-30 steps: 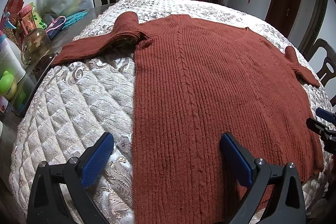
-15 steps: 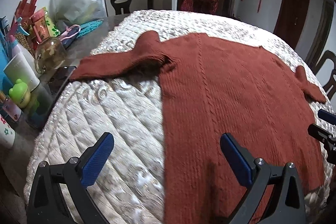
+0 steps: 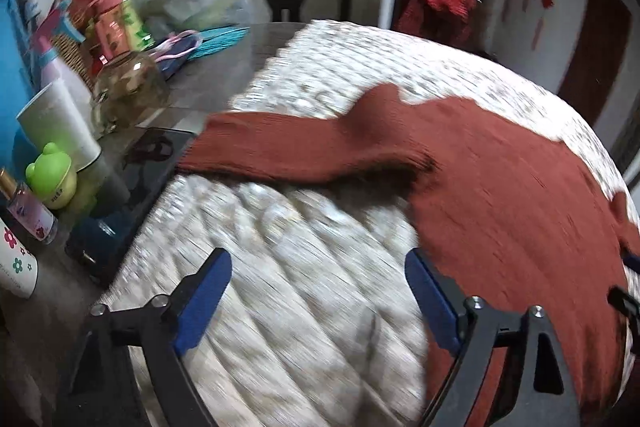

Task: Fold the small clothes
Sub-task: 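Move the left tool to the sleeve cuff nearest it and grasp it, then fold the grasped sleeve across the sweater body with the left tool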

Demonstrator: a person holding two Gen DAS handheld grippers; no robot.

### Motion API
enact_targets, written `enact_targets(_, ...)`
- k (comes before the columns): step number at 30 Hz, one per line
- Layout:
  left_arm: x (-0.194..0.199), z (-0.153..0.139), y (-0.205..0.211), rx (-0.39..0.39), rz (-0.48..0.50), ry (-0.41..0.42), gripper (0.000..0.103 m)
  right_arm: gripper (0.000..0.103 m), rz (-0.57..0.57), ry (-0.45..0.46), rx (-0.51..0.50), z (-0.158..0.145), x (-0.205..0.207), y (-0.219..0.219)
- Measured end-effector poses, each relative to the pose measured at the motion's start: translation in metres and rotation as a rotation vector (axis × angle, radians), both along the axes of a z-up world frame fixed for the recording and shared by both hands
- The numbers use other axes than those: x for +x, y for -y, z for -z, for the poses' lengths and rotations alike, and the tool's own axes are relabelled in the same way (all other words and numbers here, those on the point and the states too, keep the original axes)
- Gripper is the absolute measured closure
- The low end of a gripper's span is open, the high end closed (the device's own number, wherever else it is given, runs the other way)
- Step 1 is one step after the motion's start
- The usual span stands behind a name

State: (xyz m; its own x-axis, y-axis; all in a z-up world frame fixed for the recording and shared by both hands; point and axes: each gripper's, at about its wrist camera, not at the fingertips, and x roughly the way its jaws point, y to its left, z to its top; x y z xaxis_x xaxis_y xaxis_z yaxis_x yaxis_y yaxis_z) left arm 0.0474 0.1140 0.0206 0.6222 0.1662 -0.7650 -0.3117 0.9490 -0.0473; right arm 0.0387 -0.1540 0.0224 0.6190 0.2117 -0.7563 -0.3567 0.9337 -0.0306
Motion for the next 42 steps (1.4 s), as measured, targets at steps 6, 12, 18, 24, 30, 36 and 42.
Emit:
enact_targets(6,0.024,0.011,-0.047,-0.112,-0.075,-0.014,0.028,0.021,-0.007,-0.014,0.004,0.004,0.012,-0.003)
enact_targets(12,0.037,0.015,-0.063,-0.194,-0.117,0.007,0.029,0.021,-0.003,-0.028,0.006,0.008,0.019,-0.002)
enact_targets(18,0.052,0.017,-0.065,-0.160,-0.156,0.000,0.049,0.021,0.001,-0.029,0.019,0.008,0.021,0.000)
enact_targets(24,0.065,0.014,-0.069,-0.107,-0.161,-0.006,0.093,0.021,0.006,-0.027,0.048,0.008,0.016,0.006)
enact_targets(30,0.063,-0.034,-0.043,-0.130,-0.023,0.130,0.093,0.021,0.024,-0.018,0.077,0.004,0.011,0.018)
enact_targets(36,0.071,-0.077,0.029,-0.166,0.249,0.240,0.093,0.021,0.040,-0.010,0.100,0.000,0.012,0.025)
enact_targets(42,0.089,-0.052,0.096,-0.242,0.502,0.156,0.092,0.021,0.060,-0.007,0.103,-0.004,0.011,0.032)
